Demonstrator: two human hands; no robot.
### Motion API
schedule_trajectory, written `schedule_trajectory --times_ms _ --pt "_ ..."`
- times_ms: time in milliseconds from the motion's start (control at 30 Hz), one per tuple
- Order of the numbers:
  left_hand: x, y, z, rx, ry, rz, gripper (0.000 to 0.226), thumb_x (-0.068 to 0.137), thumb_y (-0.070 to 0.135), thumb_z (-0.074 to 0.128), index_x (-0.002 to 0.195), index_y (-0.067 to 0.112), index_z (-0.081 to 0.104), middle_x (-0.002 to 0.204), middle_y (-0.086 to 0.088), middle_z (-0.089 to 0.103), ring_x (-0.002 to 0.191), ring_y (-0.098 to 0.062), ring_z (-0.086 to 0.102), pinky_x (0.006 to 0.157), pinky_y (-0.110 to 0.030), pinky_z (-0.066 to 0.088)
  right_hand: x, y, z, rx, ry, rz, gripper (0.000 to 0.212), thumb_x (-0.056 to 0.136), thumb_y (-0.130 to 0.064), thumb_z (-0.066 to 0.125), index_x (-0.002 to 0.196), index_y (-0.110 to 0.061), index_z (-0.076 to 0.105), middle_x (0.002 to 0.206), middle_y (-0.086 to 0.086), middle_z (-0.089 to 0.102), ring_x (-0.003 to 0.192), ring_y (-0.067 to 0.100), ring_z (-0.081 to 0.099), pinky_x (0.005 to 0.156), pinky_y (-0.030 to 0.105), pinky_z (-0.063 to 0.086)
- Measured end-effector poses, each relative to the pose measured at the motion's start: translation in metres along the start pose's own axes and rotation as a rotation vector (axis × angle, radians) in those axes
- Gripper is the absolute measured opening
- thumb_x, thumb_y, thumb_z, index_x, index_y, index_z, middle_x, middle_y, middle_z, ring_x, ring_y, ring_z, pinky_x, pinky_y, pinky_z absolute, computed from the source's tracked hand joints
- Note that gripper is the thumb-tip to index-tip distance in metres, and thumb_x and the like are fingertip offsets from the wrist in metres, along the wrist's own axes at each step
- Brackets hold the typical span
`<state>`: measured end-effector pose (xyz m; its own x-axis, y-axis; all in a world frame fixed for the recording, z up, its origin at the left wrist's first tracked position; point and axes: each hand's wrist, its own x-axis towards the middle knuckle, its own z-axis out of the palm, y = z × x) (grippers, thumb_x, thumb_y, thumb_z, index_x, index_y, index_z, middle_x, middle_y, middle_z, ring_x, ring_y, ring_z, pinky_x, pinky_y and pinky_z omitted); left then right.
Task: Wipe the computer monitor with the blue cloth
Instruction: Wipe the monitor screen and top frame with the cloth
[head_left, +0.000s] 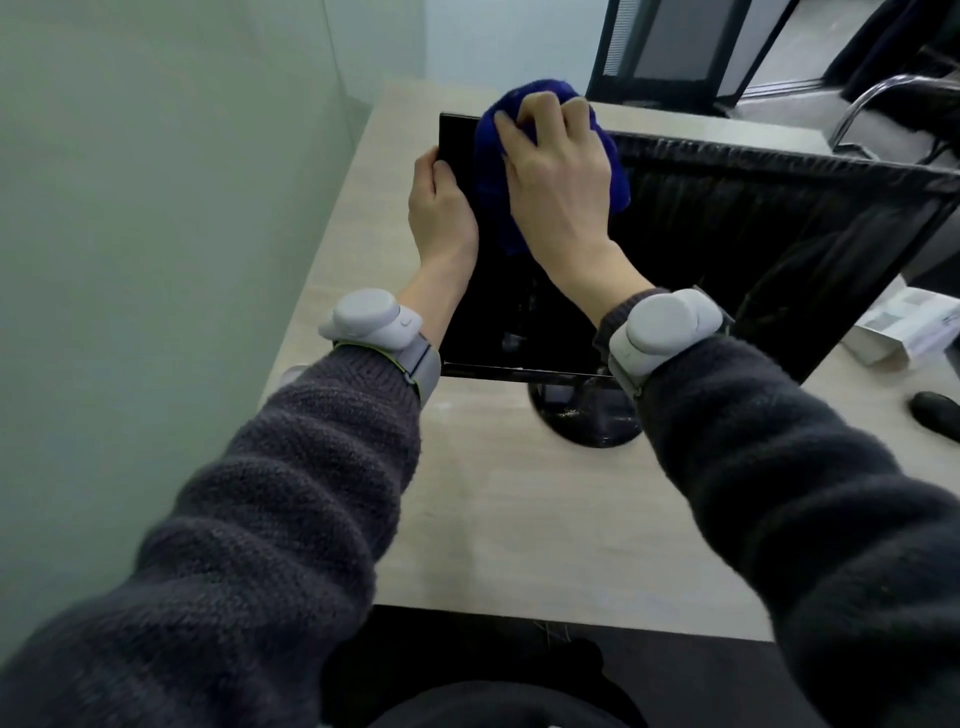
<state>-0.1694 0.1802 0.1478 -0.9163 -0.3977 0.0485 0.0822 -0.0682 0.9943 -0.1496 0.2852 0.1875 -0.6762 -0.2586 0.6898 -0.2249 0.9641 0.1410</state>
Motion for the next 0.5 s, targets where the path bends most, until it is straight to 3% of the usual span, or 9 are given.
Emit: schedule_trajectory --times_ms 133,233,333,500 --pt "0.003 -0.002 -0.005 -0.044 0.011 -0.018 0.032 0.097 0.007 0.035 0.119 0.004 0.058 0.117 -0.013 0.063 0.101 -0.022 0.056 0.084 -0.023 0.045 -0.022 -0.006 0.016 -0.047 0.114 -0.13 0.025 0.086 -0.015 0.06 0.108 -0.013 0.07 0.1 0.008 0.068 0.082 0.03 0.063 0.057 0.036 0.049" --pt "0.003 -0.004 -0.004 -0.061 0.0 -0.032 0.032 0.095 0.006 0.036 0.117 0.005 0.06 0.116 -0.013 0.064 0.108 -0.025 0.057 0.094 -0.031 0.044 -0.054 -0.006 0.024 -0.046 0.045 -0.228 0.023 0.087 -0.017 0.06 0.108 -0.013 0.07 0.099 0.008 0.068 0.08 0.029 0.063 0.056 0.035 0.047" --pt "0.002 -0.006 -0.006 -0.055 -0.023 -0.046 0.032 0.095 0.007 0.036 0.117 0.006 0.06 0.116 -0.012 0.064 0.109 -0.025 0.057 0.094 -0.031 0.044 -0.076 -0.008 0.023 -0.025 -0.074 -0.302 0.023 0.088 -0.015 0.059 0.108 -0.011 0.07 0.1 0.009 0.068 0.082 0.03 0.063 0.058 0.036 0.048" --pt "-0.008 -0.016 -0.007 -0.031 -0.028 -0.06 0.032 0.098 0.008 0.034 0.121 0.001 0.055 0.121 -0.018 0.061 0.113 -0.03 0.054 0.1 -0.036 0.042 -0.043 -0.001 0.004 0.014 0.125 -0.175 0.02 0.088 -0.017 0.059 0.104 -0.014 0.071 0.094 0.009 0.068 0.079 0.03 0.064 0.053 0.035 0.049"
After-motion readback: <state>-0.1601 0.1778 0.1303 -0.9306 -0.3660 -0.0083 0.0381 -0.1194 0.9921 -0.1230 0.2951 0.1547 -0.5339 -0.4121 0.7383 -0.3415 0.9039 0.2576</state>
